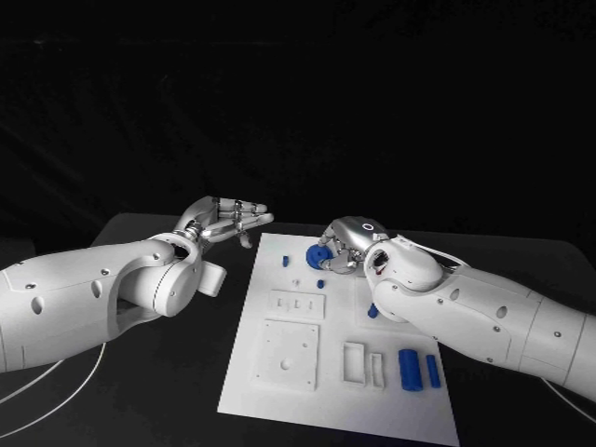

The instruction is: Assemble the parts on the task board

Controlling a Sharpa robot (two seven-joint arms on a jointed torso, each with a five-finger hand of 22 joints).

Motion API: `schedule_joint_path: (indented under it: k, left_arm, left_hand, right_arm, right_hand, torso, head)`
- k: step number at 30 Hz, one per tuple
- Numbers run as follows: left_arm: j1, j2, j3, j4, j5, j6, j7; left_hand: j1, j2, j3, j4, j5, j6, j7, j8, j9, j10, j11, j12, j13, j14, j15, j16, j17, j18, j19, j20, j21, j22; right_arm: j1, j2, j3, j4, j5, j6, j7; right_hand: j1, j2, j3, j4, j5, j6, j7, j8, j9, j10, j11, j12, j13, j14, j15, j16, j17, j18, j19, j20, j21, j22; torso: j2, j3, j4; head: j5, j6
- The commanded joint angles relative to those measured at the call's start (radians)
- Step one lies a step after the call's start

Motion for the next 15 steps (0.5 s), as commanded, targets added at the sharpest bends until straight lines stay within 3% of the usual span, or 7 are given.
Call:
schedule_joint_path:
  k: [1,15]
  left_arm:
    - [0.002,0.004,0.001,0.0,0.001,0.017,0.009]
    - [0.002,0.007,0.001,-0.002,0.001,0.02,0.004]
  left_hand:
    - [-0.001,-0.013,0.001,0.009,-0.002,-0.007,0.001,0.002,0.001,-0.008,0.002,0.004,0.001,0.001,0.001,0.005,0.001,0.001,-0.004,-0.001,0.006,-0.002]
    - [0.001,-0.014,0.003,0.013,-0.002,-0.007,0.001,0.002,0.001,-0.009,0.003,0.004,0.001,0.003,0.001,0.007,0.002,0.002,-0.004,0.0,0.006,-0.004]
  right_arm:
    - [0.0,0.005,-0.003,-0.005,-0.013,0.016,0.011]
    - [0.0,0.024,-0.023,-0.034,-0.003,0.02,0.009]
  right_hand:
    - [0.002,-0.003,-0.008,0.001,-0.011,0.046,-0.002,0.003,-0.001,-0.001,-0.003,-0.007,-0.001,0.001,-0.003,-0.006,-0.001,0.0,0.06,-0.003,-0.006,0.004]
    - [0.007,-0.004,-0.029,0.034,-0.082,0.011,0.008,0.004,-0.005,-0.008,0.004,-0.019,-0.013,0.0,0.002,-0.011,-0.004,0.006,0.06,0.003,-0.01,0.0]
  torso:
    - [0.0,-0.0003,-0.0007]
    - [0.001,-0.0007,-0.0011]
  head:
    - [0.005,0.0]
    - [0.007,-0.006]
